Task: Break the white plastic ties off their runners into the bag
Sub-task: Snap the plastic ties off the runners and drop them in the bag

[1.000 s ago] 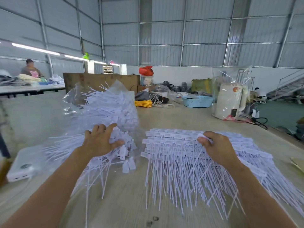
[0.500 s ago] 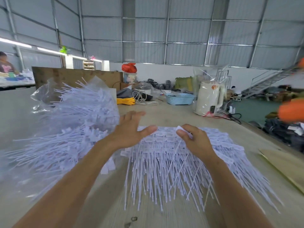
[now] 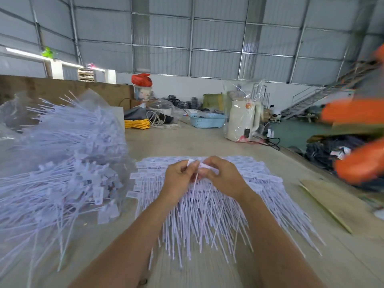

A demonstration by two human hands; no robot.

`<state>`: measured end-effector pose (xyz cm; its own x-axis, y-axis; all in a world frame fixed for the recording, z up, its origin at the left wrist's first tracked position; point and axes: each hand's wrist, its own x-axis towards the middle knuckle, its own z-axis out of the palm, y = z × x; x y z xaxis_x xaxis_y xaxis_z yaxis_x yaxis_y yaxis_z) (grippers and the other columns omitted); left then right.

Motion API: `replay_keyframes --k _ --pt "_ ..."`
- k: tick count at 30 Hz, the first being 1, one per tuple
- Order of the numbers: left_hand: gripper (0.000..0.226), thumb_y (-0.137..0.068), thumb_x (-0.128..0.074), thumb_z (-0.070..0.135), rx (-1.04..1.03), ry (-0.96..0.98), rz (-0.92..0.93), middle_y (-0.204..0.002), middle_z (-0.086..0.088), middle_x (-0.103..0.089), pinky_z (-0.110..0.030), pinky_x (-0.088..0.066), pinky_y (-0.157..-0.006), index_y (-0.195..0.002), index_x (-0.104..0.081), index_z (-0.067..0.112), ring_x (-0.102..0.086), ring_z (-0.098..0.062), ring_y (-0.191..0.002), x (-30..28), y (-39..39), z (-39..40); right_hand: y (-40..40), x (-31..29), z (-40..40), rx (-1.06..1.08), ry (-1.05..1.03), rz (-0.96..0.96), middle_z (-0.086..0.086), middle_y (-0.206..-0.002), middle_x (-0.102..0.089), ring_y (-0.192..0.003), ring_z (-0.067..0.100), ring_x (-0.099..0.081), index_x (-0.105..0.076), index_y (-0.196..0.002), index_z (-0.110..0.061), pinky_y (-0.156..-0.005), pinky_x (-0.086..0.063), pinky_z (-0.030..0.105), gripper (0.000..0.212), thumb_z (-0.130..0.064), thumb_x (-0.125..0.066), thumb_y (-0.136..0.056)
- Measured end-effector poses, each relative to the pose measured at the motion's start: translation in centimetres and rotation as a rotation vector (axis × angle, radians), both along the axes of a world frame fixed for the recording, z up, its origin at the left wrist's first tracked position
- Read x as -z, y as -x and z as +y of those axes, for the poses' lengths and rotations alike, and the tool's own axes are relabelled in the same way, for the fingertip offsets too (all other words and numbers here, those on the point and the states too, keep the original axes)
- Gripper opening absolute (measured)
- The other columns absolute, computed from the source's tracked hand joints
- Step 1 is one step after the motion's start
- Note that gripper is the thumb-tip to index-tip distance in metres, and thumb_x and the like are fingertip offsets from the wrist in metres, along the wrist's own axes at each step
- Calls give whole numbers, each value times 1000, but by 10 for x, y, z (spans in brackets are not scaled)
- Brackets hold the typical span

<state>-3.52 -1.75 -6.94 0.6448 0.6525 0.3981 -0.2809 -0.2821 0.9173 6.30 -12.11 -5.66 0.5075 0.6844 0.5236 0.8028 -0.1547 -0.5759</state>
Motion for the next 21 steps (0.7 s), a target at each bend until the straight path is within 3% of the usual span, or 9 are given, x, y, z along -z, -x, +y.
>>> replay_keyframes --k 2,4,8,11,15,18,21 --pt "18 -95 -54 13 36 72 -49 -68 -8 -69 -22 -54 -56 -91 -67 1 -65 -12 -55 -1 0 -5 1 -1 1 -1 11 -48 5 -86 -62 -78 19 -52 -63 -95 -8 -64 -34 24 9 -15 -60 -90" --pt "20 -98 -51 15 48 83 -53 -65 -10 -64 -20 -51 -47 -92 -63 0 -60 -10 -46 -3 0 -9 2 -2 0 -3 30 -11 8 -85 -62 -78 21 -53 -61 -88 -9 -66 -37 29 6 -13 -57 -91" --pt "26 -97 -52 21 35 -10 20 -55 -8 -55 -19 -36 -41 -86 -61 -1 -43 -6 -37 -1 0 -10 8 -6 -1 -11 124 -32 17 -78 -59 -73 28 -51 -58 -78 1 -66 -38 35 24 -18 -57 -92" --pt "24 -95 -57 23 -26 -78 59 -53 -3 -53 -23 -36 -46 -78 -56 7 -44 -6 -38 1 -1 -8 13 -7 -1 -69 140 -66 11 -71 -57 -67 24 -48 -61 -78 3 -62 -34 29 23 -14 -55 -92" --pt "27 -96 -54 29 -146 -307 167 -67 -9 -56 -30 -39 -57 -81 -53 7 -49 -19 -55 -2 -1 -3 16 -7 -3 -86 102 -91 2 -63 -49 -65 21 -43 -61 -77 -4 -59 -30 28 18 -9 -54 -92" --pt "29 -95 -55 30 -81 -236 200 -63 -8 -54 -27 -37 -53 -73 -48 14 -45 -13 -46 -7 0 2 18 -6 1 -65 105 -157 -15 -58 -41 -65 19 -41 -65 -83 -6 -57 -29 27 15 -13 -55 -92" --pt "32 -94 -58 26 -13 -229 263 -54 -4 -48 -24 -33 -49 -66 -47 14 -39 -13 -41 -8 7 12 11 -4 -2 0 190 -263 -10 -64 -47 -68 18 -43 -64 -86 -10 -55 -29 25 13 -11 -53 -93"
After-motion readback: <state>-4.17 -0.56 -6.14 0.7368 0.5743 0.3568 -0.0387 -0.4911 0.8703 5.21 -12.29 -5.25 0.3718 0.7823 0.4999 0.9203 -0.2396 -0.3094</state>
